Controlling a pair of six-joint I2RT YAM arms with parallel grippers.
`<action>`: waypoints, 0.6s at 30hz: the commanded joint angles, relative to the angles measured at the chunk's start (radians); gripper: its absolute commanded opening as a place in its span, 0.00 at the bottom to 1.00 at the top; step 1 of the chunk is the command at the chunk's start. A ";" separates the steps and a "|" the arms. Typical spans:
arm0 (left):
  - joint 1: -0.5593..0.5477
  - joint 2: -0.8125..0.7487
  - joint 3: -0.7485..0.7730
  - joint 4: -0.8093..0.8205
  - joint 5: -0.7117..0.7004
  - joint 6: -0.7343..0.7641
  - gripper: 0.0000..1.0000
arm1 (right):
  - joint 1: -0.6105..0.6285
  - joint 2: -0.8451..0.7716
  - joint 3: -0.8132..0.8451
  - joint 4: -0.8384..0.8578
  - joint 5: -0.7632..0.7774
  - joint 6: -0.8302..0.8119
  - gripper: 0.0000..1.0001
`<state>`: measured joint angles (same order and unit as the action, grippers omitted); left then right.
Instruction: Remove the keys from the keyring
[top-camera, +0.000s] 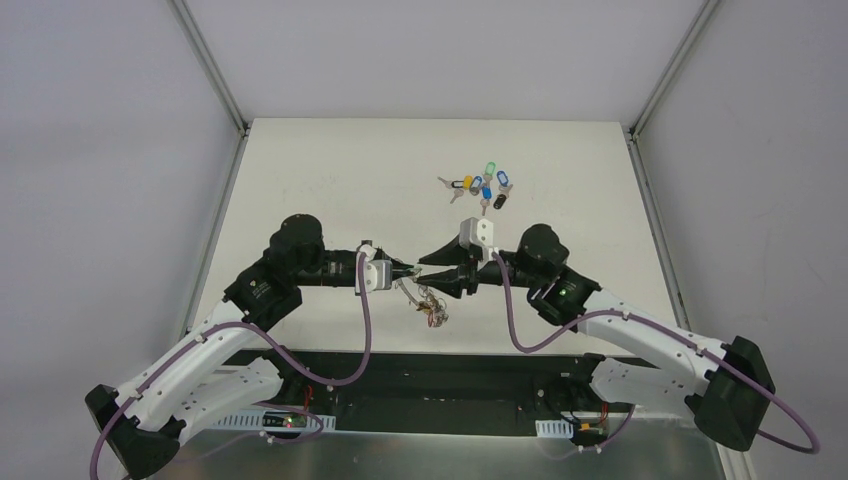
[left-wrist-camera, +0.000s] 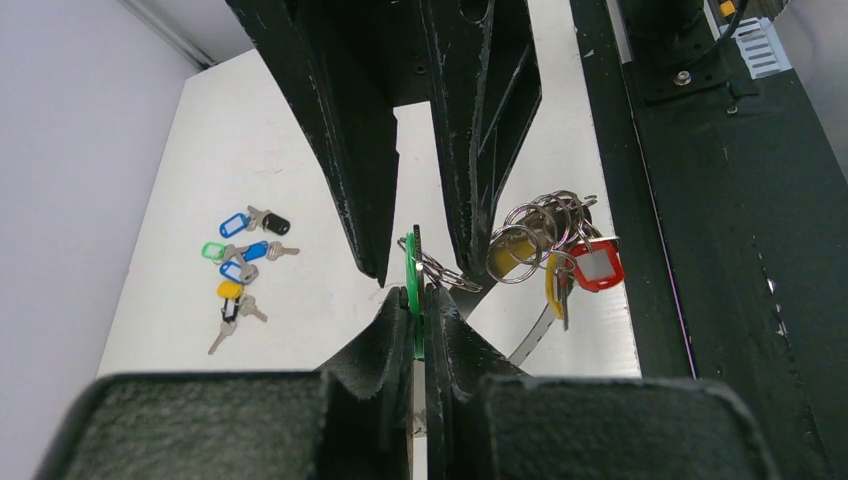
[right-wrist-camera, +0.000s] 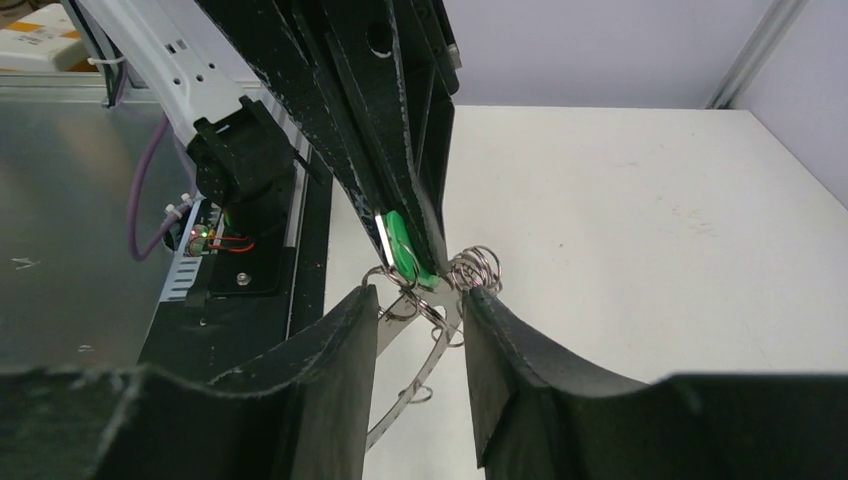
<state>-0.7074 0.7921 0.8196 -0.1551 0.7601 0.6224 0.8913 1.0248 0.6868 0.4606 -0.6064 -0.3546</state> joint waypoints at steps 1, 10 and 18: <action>-0.003 -0.013 0.002 0.055 0.060 0.029 0.00 | -0.005 0.018 0.062 0.070 -0.090 0.034 0.42; 0.002 -0.055 0.001 0.055 -0.016 0.041 0.00 | -0.005 0.063 0.122 -0.060 -0.154 0.018 0.19; 0.028 -0.084 -0.004 0.077 -0.027 0.028 0.00 | -0.005 0.089 0.151 -0.084 -0.168 0.040 0.07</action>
<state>-0.6960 0.7361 0.8177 -0.1749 0.7307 0.6346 0.8848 1.1030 0.7952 0.3912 -0.7238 -0.3305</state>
